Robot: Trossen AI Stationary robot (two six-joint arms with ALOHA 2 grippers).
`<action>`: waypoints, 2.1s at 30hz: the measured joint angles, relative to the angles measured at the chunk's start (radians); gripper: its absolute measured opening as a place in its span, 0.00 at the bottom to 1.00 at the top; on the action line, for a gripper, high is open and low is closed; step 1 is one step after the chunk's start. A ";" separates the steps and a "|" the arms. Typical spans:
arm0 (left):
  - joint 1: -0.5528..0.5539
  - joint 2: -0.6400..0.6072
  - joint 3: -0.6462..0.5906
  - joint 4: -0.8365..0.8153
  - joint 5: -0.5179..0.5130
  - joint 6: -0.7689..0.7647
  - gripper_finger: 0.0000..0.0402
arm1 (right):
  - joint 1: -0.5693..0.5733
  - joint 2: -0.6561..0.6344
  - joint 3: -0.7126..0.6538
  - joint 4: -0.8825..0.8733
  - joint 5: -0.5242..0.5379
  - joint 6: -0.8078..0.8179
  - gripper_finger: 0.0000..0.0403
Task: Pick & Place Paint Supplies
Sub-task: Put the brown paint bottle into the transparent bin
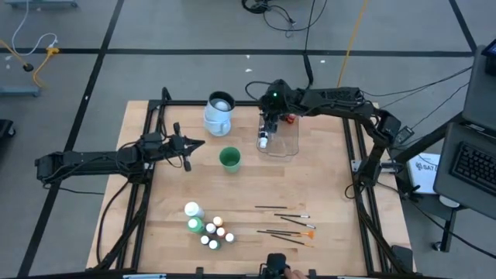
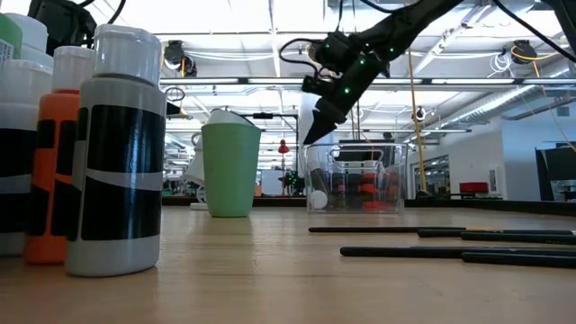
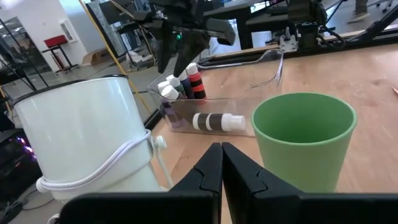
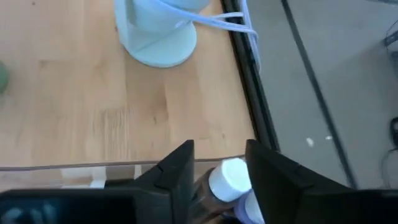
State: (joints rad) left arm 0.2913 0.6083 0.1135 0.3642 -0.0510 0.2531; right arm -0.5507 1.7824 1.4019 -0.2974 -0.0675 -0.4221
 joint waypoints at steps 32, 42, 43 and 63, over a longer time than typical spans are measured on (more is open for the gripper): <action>0.000 0.000 0.000 -0.025 0.000 -0.005 0.04 | -0.029 0.078 -0.004 0.047 0.064 0.017 0.43; 0.000 0.000 0.000 -0.026 0.000 -0.021 0.04 | 0.009 0.078 -0.004 -0.009 0.077 0.253 0.44; 0.000 0.000 0.000 -0.026 0.000 -0.023 0.04 | 0.013 0.079 -0.004 -0.012 0.094 0.273 0.44; 0.000 0.000 0.000 -0.044 0.000 -0.037 0.04 | 0.060 0.010 0.000 -0.316 0.181 0.314 0.46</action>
State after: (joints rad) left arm 0.2910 0.6086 0.1135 0.3202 -0.0505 0.2160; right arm -0.4903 1.7920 1.4021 -0.6132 0.1138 -0.1082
